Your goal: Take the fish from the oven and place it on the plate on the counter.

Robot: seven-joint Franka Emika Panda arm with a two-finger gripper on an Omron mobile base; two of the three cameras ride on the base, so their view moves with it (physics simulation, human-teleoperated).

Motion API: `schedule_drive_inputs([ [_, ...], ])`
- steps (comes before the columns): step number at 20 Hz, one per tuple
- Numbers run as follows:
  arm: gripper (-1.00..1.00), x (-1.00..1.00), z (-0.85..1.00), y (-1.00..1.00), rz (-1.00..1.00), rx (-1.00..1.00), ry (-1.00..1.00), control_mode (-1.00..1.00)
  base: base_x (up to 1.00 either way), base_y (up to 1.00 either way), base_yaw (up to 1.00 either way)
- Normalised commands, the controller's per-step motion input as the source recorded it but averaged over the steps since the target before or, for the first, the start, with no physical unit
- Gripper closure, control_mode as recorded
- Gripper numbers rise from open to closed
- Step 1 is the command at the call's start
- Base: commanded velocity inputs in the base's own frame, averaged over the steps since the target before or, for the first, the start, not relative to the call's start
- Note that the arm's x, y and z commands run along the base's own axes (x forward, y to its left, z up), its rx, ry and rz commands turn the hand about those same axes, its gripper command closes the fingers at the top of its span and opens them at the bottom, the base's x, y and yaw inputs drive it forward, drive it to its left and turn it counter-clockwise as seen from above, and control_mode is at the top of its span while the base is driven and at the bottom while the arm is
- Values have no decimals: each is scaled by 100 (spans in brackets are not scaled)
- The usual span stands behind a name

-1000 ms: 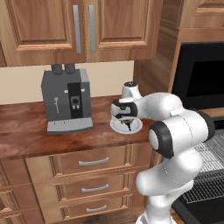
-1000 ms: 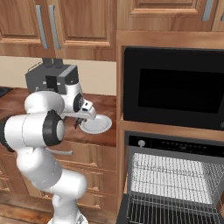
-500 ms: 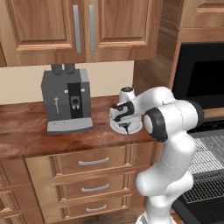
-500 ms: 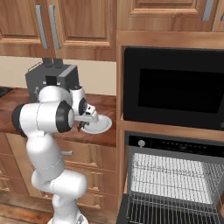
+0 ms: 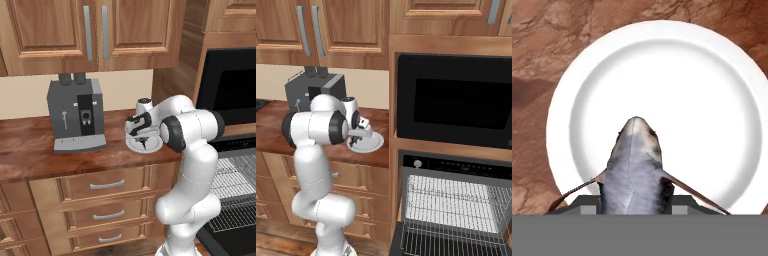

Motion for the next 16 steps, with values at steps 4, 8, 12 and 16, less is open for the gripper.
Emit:
schedule_drive_inputs([
  [4, 100, 38, -5, -8, 0, 0, 4, -100, 0, 0, 0],
  [8, 100, 27, -17, -3, 0, 0, 3, -100, 0, 0, 0],
  [12, 100, 23, -26, 0, 0, 0, 0, -100, 0, 0, 0],
  [16, 100, 11, -48, 0, 0, 0, 1, -100, 0, 0, 0],
])
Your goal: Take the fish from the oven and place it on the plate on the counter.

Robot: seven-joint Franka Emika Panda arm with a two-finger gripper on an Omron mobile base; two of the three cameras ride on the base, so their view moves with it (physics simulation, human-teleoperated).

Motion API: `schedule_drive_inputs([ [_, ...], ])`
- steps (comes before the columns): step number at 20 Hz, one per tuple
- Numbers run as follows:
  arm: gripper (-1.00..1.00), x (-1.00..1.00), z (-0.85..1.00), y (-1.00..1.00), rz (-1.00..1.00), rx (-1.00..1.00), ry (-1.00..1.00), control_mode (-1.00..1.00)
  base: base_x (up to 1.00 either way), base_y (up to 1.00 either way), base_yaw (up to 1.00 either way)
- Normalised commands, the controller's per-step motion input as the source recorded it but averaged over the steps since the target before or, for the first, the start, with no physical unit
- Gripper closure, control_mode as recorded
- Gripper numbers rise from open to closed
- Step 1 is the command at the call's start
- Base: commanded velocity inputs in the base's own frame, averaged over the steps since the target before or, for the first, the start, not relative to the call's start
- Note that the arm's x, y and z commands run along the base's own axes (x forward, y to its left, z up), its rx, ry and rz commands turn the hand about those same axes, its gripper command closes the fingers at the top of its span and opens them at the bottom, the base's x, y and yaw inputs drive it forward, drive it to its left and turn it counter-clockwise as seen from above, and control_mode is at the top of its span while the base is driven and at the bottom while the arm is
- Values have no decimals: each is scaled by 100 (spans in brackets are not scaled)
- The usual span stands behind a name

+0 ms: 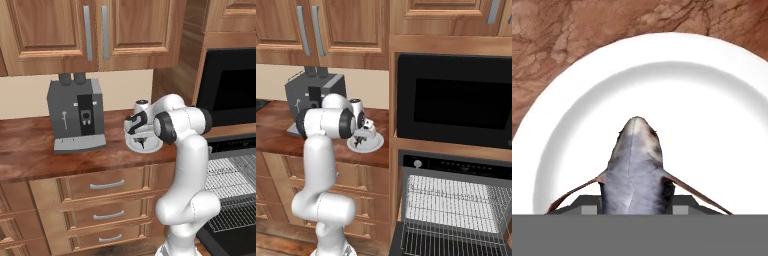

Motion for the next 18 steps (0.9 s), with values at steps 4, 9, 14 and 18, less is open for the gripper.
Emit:
schedule_drive_inputs([
  [4, 100, 10, -48, 0, 0, 0, 1, -100, 0, 0, 0],
  [9, 100, 13, -5, 0, 0, 0, 2, -100, 0, 0, 0],
  [14, 100, 19, -2, -6, 0, 0, 0, -100, 0, 0, 0],
  [18, -100, 4, -1, -7, 0, 1, 0, -100, 0, 0, 0],
])
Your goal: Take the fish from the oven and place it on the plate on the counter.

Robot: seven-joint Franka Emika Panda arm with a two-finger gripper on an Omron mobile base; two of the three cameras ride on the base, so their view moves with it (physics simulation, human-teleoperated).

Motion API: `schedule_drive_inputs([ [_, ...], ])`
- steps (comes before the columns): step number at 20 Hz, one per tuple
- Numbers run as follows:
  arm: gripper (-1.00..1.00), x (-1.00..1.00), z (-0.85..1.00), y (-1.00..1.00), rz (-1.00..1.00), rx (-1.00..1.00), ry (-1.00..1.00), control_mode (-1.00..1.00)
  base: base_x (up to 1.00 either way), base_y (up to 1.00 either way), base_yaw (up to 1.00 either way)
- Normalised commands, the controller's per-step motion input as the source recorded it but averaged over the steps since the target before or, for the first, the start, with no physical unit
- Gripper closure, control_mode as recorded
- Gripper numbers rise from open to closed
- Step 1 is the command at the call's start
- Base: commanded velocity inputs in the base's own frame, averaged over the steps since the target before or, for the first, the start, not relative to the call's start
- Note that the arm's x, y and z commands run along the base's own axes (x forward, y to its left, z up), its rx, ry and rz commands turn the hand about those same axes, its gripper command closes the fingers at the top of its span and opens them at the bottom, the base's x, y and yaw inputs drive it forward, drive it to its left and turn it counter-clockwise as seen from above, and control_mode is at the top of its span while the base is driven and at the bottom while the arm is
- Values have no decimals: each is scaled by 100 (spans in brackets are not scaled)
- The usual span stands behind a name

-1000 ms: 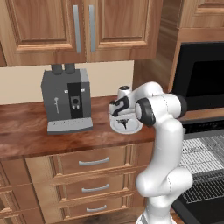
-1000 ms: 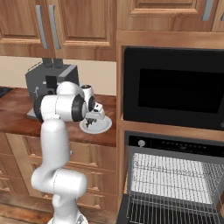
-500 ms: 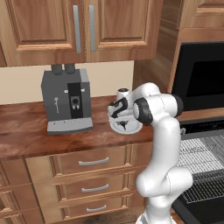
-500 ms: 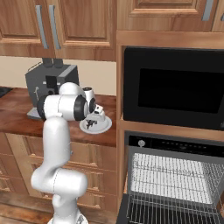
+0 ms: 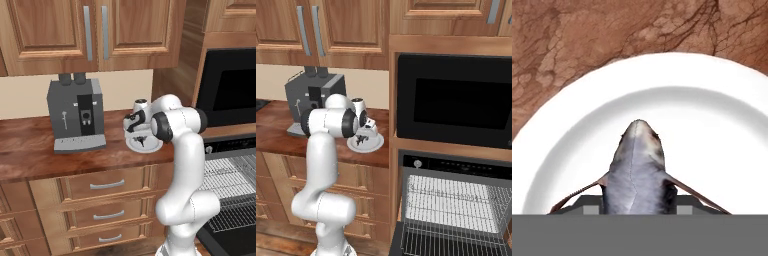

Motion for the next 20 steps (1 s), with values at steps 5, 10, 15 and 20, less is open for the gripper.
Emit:
schedule_drive_inputs([
  [5, -100, 1, 0, -6, 0, 0, 0, -100, 0, 0, 0],
  [10, -100, 0, 0, -13, 0, 0, 0, -100, 0, 0, 0],
  [15, -100, 0, 11, 0, 0, 0, -1, -100, 0, 0, 0],
  [20, -100, 0, 31, 0, 0, 0, -3, -100, 0, 0, 0],
])
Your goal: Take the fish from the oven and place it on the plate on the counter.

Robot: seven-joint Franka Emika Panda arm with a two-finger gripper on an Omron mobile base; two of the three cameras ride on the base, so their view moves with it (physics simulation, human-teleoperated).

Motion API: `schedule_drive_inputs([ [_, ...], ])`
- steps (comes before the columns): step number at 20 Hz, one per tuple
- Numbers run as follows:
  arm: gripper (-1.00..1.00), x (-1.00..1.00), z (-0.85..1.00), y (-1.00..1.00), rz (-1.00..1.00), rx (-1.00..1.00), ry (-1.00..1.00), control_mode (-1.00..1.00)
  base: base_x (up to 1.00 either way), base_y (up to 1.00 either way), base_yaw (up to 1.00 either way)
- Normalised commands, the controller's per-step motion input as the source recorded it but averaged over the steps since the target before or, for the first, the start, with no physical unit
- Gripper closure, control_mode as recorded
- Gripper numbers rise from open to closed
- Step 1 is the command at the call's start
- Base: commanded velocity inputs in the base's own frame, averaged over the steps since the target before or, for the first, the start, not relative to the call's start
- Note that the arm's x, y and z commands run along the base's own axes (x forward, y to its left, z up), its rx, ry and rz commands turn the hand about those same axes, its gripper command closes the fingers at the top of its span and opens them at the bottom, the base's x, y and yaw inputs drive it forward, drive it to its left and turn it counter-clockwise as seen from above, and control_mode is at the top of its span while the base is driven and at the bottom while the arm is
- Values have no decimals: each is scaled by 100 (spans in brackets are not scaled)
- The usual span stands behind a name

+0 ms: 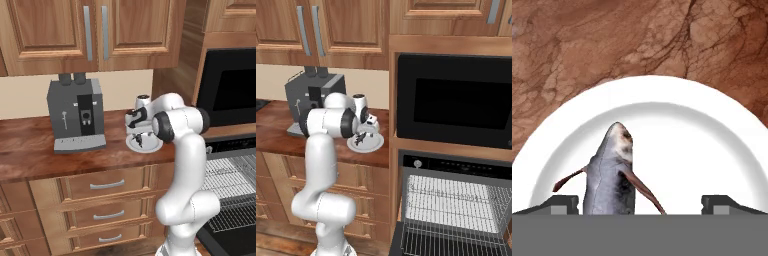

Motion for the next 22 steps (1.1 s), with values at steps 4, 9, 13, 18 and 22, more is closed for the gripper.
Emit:
schedule_drive_inputs([
  [4, -100, 0, 48, 0, 0, 1, -3, -100, 0, 0, 0],
  [9, -100, -30, 51, 0, 0, 3, -3, -100, 0, 0, 0],
  [13, -100, -92, 39, -8, 0, 6, 0, -100, 0, 0, 0],
  [18, -100, -100, 17, -18, 0, 9, 0, -100, 0, 0, 0],
  [22, -100, -100, 17, -18, -1, 8, 0, -100, 0, 0, 0],
])
